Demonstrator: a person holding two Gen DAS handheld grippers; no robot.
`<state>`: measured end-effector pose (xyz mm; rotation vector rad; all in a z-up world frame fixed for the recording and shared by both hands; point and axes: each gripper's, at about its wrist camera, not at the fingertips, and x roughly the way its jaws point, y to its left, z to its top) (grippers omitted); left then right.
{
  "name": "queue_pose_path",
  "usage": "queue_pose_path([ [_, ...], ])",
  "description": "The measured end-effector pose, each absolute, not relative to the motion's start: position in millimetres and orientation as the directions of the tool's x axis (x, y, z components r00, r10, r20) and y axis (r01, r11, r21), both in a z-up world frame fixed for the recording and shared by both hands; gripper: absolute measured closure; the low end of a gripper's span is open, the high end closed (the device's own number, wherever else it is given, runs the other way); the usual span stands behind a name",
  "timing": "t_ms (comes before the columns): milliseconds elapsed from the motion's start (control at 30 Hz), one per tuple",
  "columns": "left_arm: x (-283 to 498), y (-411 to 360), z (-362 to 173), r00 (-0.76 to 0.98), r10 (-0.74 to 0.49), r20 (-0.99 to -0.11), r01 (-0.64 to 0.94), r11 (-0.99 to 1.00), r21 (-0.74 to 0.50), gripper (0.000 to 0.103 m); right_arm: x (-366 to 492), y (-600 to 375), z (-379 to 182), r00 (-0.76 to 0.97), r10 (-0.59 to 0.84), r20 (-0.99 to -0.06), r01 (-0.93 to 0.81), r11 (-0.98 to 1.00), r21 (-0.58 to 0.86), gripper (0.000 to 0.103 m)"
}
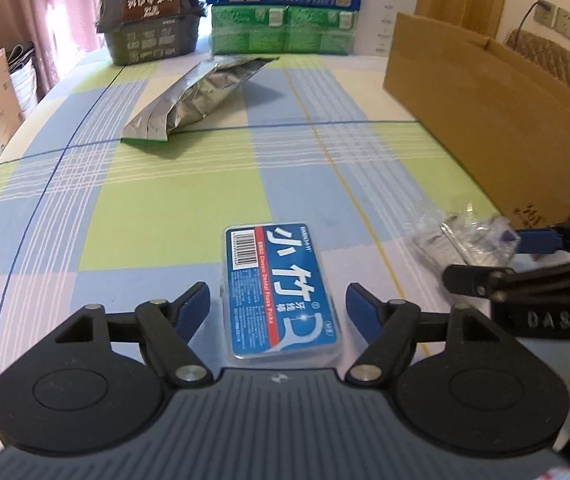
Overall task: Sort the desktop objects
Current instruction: 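Lift the wire soap rack with the right tool, then lift the toothpick box and wire rack and carry both toward the cardboard box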
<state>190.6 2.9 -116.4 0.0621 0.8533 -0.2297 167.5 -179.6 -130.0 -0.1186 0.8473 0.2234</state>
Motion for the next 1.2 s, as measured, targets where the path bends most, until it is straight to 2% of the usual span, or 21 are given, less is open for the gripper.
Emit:
queue_pose_path([
  [33, 193.0, 2.1, -118.4, 0.628, -0.168, -0.76, 0.221, 0.975, -0.034, 0.044, 167.9, -180.3, -129.9, 0.641, 0.154, -0.752, -0.244, 0.97, -0.009, 0.026],
  [133, 194.5, -0.1, -119.5, 0.631, -0.158, -0.759, 0.232, 0.973, -0.009, 0.049, 168.4, -179.1, -131.4, 0.641, 0.159, -0.751, -0.251, 0.968, -0.01, 0.024],
  [400, 194.4, 1.3, -120.8, 0.627, -0.168, -0.761, 0.248, 0.969, -0.01, 0.049, 171.1, -174.6, -131.4, 0.646, 0.162, -0.746, -0.288, 0.957, -0.041, 0.024],
  [433, 194.4, 1.6, -121.0, 0.626, -0.169, -0.761, 0.249, 0.968, -0.01, 0.049, 171.4, -174.4, -132.7, 0.639, 0.163, -0.752, -0.289, 0.957, -0.037, 0.027],
  [467, 194.7, 1.3, -120.8, 0.626, -0.169, -0.761, 0.25, 0.968, -0.009, 0.049, 171.5, -174.1, -133.7, 0.632, 0.161, -0.758, -0.288, 0.957, -0.036, 0.034],
  [567, 194.2, 0.5, -120.6, 0.627, -0.169, -0.761, 0.252, 0.968, -0.007, 0.049, 171.2, -173.9, -133.0, 0.626, 0.163, -0.763, -0.286, 0.958, -0.031, 0.036],
  [1200, 196.2, -1.5, -119.7, 0.631, -0.143, -0.762, 0.237, 0.971, 0.013, 0.051, 169.0, -173.0, -127.5, 0.637, 0.187, -0.747, -0.261, 0.965, 0.02, 0.036],
])
